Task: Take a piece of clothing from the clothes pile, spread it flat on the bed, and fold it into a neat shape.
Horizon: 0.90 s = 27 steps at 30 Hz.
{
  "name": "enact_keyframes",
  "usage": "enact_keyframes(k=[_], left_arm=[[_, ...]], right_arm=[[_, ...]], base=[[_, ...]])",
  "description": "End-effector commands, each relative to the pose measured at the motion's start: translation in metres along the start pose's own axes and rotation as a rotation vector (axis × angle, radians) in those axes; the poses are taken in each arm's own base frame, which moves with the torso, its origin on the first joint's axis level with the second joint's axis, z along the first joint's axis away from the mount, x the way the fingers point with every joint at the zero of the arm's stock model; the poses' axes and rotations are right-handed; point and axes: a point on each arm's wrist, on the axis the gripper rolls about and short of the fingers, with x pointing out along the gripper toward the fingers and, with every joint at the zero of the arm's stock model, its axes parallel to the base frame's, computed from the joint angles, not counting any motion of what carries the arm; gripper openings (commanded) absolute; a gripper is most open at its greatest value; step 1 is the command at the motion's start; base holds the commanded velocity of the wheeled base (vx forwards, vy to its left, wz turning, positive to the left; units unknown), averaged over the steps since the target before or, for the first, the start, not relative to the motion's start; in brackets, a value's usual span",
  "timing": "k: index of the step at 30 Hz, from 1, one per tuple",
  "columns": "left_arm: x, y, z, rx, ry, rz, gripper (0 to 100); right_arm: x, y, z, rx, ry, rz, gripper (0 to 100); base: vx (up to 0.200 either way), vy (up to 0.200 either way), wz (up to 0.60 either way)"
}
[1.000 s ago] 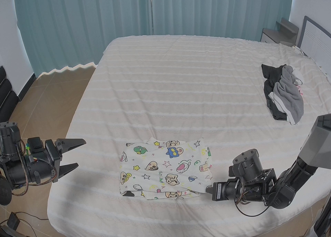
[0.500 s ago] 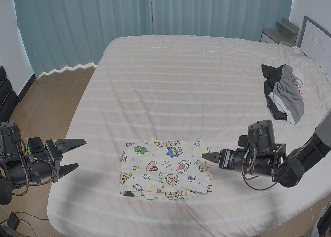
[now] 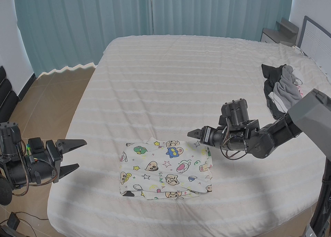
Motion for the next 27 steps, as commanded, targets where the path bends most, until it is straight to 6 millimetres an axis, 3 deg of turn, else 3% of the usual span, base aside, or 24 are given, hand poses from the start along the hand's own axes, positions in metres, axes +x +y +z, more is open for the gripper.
enact_keyframes(k=[1, 8, 9, 17, 27], left_arm=[[0.0, 0.0, 0.0, -0.001, 0.001, 0.0, 100], [0.0, 0.0, 0.0, -0.001, 0.001, 0.0, 100], [0.0, 0.0, 0.0, -0.001, 0.001, 0.0, 100], [0.001, 0.001, -0.001, -0.002, 0.006, 0.002, 100], [0.0, 0.002, -0.002, -0.003, 0.008, 0.005, 100]], right_arm=[[0.042, -0.013, -0.01, -0.002, 0.058, -0.051, 100], [0.053, -0.011, -0.013, -0.032, 0.075, -0.051, 100], [0.053, -0.011, -0.013, -0.031, 0.074, -0.056, 0], [0.044, -0.022, -0.011, 0.002, 0.036, -0.117, 0], [0.041, -0.023, -0.004, 0.013, -0.068, -0.061, 0]], base=[[0.0, 0.0, 0.0], [0.0, 0.0, 0.0], [0.0, 0.0, 0.0], [0.0, 0.0, 0.0], [0.0, 0.0, 0.0]])
